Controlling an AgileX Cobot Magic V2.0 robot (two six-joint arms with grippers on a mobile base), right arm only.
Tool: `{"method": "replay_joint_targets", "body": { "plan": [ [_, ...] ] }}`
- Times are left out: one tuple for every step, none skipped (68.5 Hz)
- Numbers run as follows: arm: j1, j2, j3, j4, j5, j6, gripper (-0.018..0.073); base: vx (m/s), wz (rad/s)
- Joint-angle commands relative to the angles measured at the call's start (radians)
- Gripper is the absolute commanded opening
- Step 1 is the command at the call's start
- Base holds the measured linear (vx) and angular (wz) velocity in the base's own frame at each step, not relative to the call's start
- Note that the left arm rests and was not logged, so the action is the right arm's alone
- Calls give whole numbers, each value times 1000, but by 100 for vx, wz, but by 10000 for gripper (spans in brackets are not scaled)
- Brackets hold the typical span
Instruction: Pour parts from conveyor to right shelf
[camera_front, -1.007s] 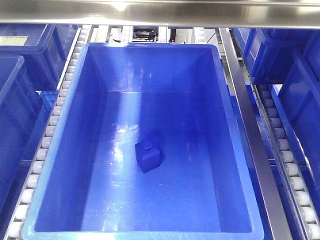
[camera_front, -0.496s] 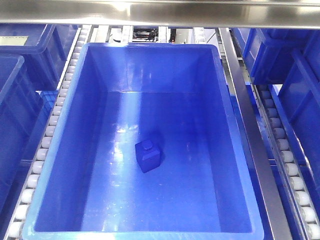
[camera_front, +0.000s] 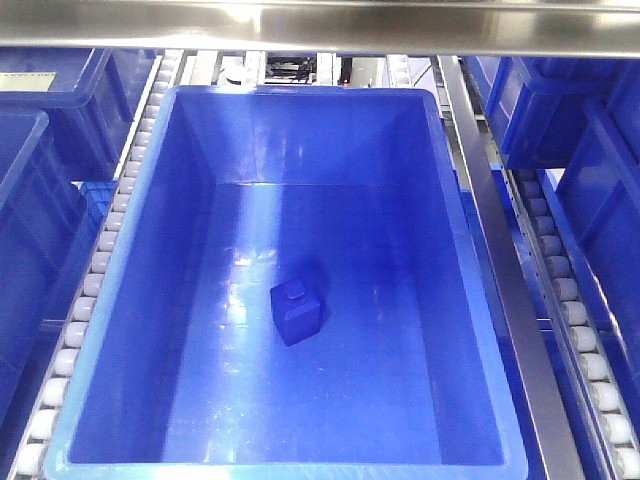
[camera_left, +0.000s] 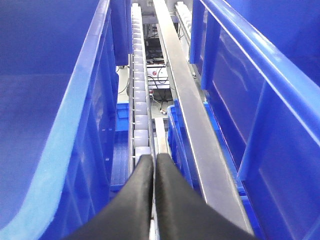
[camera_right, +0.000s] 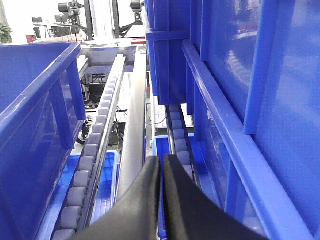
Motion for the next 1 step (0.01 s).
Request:
{"method": "replay_joint_targets", "body": {
  "plan": [
    [-4,-18,1,-9,-66,-4,-9,0,0]
  ]
}}
